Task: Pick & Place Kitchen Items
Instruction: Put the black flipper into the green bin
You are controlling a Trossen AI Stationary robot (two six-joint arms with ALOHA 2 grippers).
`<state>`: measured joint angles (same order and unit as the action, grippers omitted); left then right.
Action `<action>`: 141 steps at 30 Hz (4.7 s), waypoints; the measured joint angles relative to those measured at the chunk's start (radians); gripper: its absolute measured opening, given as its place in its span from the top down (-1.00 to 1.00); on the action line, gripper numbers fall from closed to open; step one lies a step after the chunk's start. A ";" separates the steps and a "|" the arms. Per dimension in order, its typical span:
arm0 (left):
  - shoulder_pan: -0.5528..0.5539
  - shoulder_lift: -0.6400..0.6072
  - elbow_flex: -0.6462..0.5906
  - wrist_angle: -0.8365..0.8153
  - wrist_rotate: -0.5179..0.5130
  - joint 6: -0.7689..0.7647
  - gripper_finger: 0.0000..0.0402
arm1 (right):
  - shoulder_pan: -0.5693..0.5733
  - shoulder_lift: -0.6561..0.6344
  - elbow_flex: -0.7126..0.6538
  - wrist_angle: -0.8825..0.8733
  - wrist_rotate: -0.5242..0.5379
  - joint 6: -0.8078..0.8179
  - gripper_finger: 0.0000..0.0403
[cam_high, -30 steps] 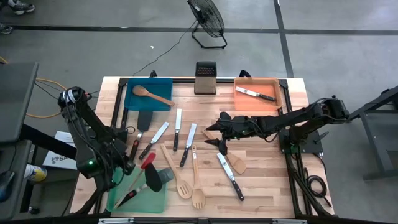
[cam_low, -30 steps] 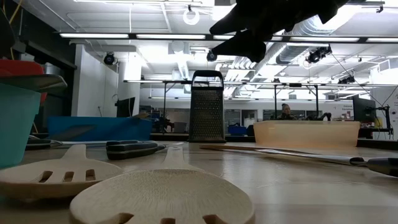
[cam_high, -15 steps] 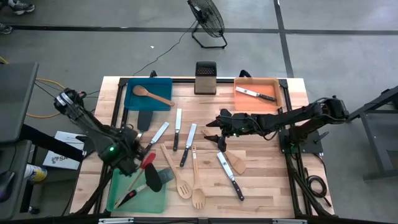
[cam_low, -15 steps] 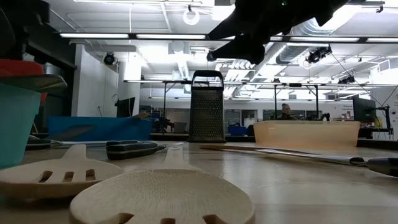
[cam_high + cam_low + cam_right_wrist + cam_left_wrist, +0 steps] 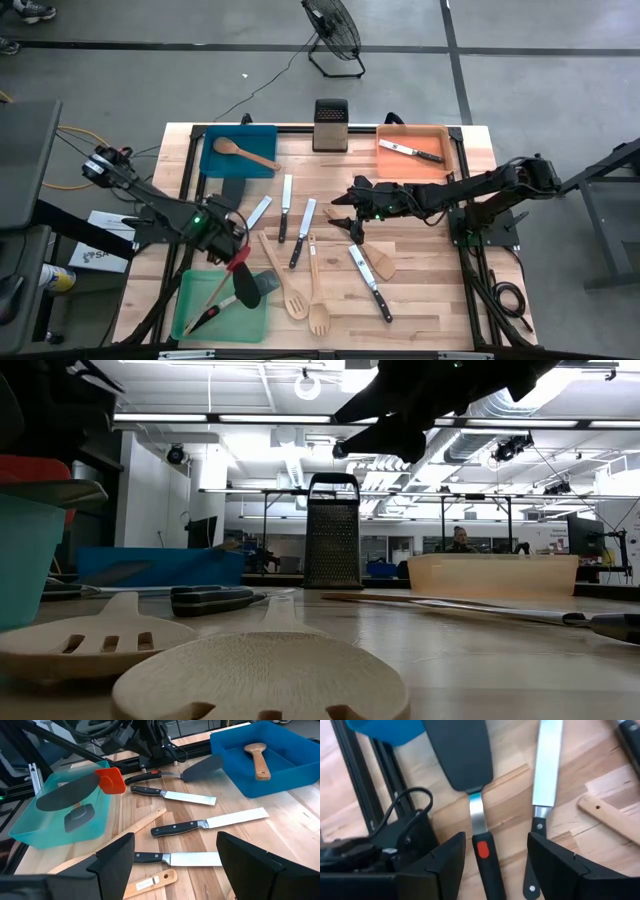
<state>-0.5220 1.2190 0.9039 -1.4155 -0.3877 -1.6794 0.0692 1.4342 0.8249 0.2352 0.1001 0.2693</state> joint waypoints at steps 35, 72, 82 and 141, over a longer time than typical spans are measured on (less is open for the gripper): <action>0.248 0.000 -0.184 0.182 0.173 0.189 -0.03 | 0.000 0.000 0.000 -0.073 0.005 0.026 -0.36; 0.446 0.212 -0.237 0.338 0.260 0.324 -0.03 | -0.013 0.000 0.000 -0.075 0.002 0.015 -0.36; 0.446 0.209 -0.266 0.388 0.280 0.332 -0.01 | -0.013 0.000 0.000 -0.075 0.002 0.014 -0.36; 0.443 0.207 -0.060 0.183 0.223 0.635 1.00 | -0.012 0.000 0.000 -0.075 0.002 0.018 -0.36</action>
<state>-0.0788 1.4258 0.8444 -1.2327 -0.1645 -1.0442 0.0570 1.4345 0.8249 0.1604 0.1024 0.2874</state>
